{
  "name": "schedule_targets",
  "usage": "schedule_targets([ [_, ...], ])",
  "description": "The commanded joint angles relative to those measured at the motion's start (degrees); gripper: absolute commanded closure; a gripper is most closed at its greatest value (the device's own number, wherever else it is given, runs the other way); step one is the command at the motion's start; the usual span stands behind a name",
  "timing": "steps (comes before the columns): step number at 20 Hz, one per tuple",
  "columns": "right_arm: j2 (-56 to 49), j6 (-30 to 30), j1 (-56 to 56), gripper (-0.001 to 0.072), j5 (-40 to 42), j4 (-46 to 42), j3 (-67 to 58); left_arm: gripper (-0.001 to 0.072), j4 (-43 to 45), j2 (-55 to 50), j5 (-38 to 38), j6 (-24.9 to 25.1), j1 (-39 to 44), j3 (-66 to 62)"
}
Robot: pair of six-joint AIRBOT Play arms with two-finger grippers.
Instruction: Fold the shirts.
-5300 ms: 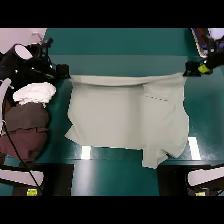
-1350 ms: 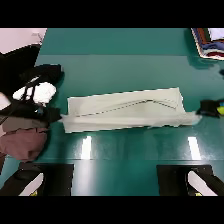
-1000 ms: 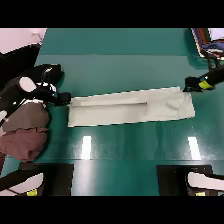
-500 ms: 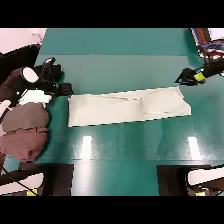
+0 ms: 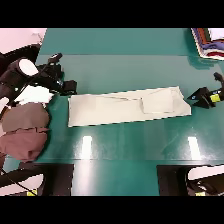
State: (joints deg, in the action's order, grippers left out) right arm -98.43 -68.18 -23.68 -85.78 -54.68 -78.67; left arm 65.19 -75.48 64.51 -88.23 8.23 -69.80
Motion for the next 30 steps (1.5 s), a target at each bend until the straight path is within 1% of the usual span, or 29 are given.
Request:
schedule_targets([
  [1,-3.2,3.0,0.4,0.0086,0.4,2.7,1.7,0.0682,-1.2,-0.1,-1.7,-2.1,4.0,0.1],
  [4,-6.3,3.4,5.2,0.0089,-0.9,2.7,-0.2,0.0683,-1.3,-0.1,-5.1,-3.3,7.0,0.1],
  [6,-7.5,3.9,8.6,0.0209,-2.1,2.7,-2.4,0.0683,-1.2,-0.1,-6.9,-3.3,9.0,0.1],
  [7,-7.4,4.3,10.1,0.0286,-2.6,2.6,-3.3,0.0684,-1.2,-0.2,-8.0,-3.4,9.9,0.1],
  [8,-7.4,4.4,11.5,0.0391,-3.2,2.6,-4.3,0.0683,-1.4,-0.5,-9.2,-3.5,10.7,0.0],
  [9,-7.1,4.4,12.8,0.0465,-3.5,2.6,-5.1,0.0683,-1.5,-1.4,-10.5,-3.9,11.6,0.0],
  [10,-6.4,4.4,13.7,0.0595,-3.5,2.6,-5.3,0.0683,-2.0,-2.6,-11.6,-4.4,12.4,0.0],
  [11,-5.1,4.4,14.4,0.0701,-3.2,2.6,-5.3,0.0683,-3.2,-4.2,-12.3,-4.4,13.1,-0.2],
  [14,1.0,3.7,15.5,0.0702,-2.6,2.7,-5.3,0.0683,-5.8,-10.8,-12.6,-4.1,15.7,-3.8],
  [17,9.3,0.4,18.1,0.0703,-1.2,3.4,-5.3,0.0684,-8.2,-18.6,-12.6,-2.4,19.3,-9.9],
  [18,11.6,0.1,19.2,0.0703,-0.5,5.3,-5.3,0.0684,-8.9,-21.2,-12.4,-1.2,20.7,-12.2],
  [21,17.3,-0.6,23.2,0.0703,0.8,11.8,-5.4,0.0683,-8.9,-27.6,-10.5,-1.3,23.8,-18.1],
  [24,18.3,-3.1,27.8,0.0703,-0.9,12.7,-9.9,0.0684,-9.2,-31.2,-9.0,-1.4,24.8,-21.1],
  [27,18.2,-4.3,33.2,0.0703,-0.1,12.7,-15.4,0.0684,-9.4,-31.4,-9.5,-1.4,24.8,-21.1],
  [30,18.2,-4.9,38.5,0.0703,0.5,12.7,-18.3,0.0683,-7.4,-31.4,-9.6,-1.4,24.6,-21.1],
])
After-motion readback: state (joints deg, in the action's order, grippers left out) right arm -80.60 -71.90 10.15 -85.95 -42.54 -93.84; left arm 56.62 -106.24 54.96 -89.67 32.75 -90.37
